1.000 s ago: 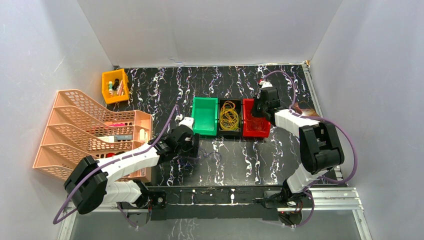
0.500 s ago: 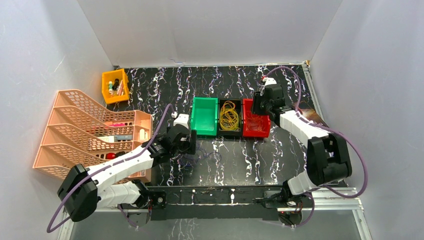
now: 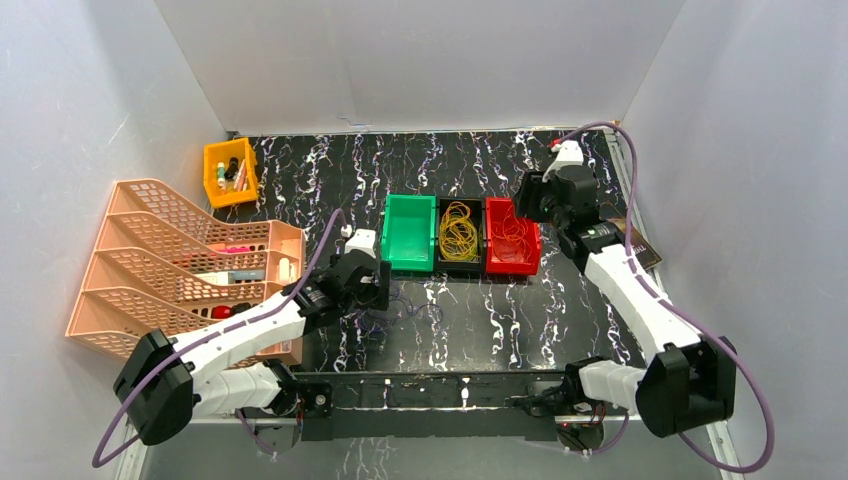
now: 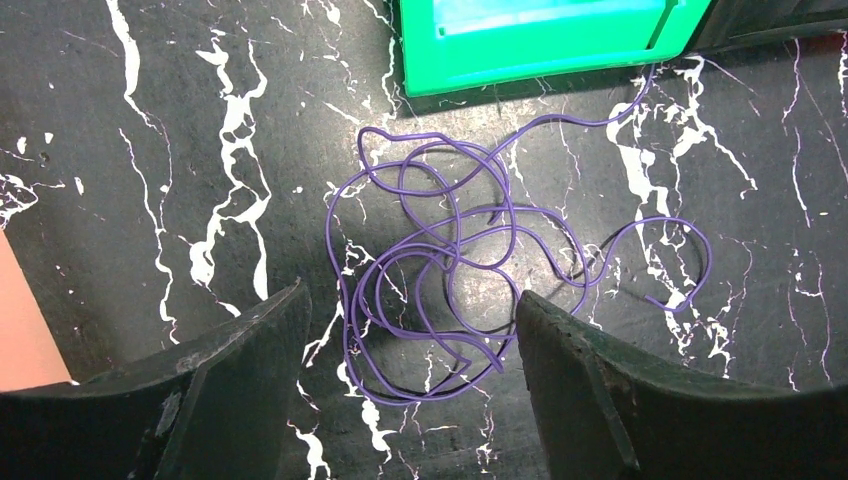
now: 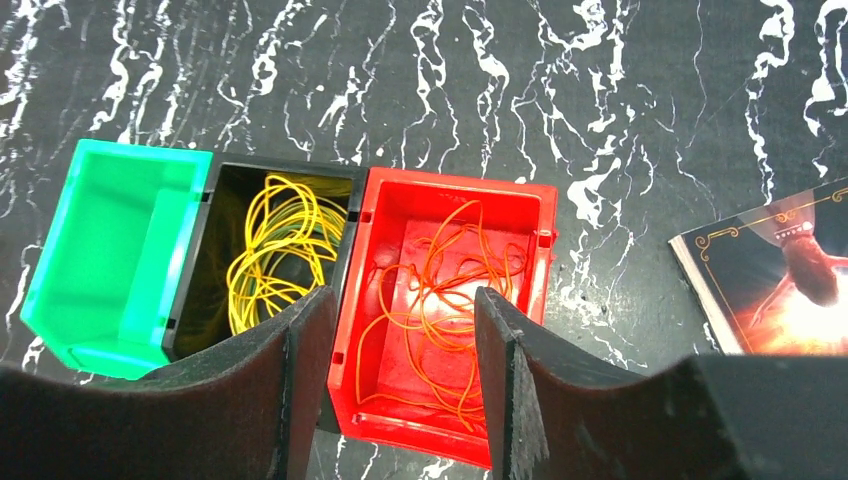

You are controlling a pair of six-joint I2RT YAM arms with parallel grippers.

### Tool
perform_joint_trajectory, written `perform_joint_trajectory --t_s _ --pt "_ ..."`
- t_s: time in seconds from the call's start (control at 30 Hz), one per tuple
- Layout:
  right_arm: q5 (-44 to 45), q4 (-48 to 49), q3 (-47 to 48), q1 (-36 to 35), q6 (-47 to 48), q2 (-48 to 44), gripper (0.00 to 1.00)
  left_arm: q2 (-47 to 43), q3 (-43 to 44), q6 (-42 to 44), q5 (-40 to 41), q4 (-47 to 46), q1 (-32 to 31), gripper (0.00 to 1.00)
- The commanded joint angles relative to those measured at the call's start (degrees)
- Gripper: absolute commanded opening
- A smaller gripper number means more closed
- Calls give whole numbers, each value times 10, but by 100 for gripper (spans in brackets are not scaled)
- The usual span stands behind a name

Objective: Untangle the cables
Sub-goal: Place the cable in the bin.

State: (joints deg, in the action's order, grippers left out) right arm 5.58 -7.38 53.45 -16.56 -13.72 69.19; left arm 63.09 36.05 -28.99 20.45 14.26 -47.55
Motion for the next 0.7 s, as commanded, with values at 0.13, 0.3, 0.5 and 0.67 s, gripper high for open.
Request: perform_joint_trajectory --t_s 0.13,0.3,0.5,0.67 --pt "-44 6 -37 2 15 -44 62 12 15 -3 -1 25 -3 72" --pt "-65 3 -50 1 18 -55 62 26 17 0 -32 -11 -3 70" --pt "-60 -3 -58 2 20 -66 62 24 7 19 -81 -96 -3 71" --pt "-65 0 -68 2 11 -73 62 92 38 17 -82 -100 -3 67"
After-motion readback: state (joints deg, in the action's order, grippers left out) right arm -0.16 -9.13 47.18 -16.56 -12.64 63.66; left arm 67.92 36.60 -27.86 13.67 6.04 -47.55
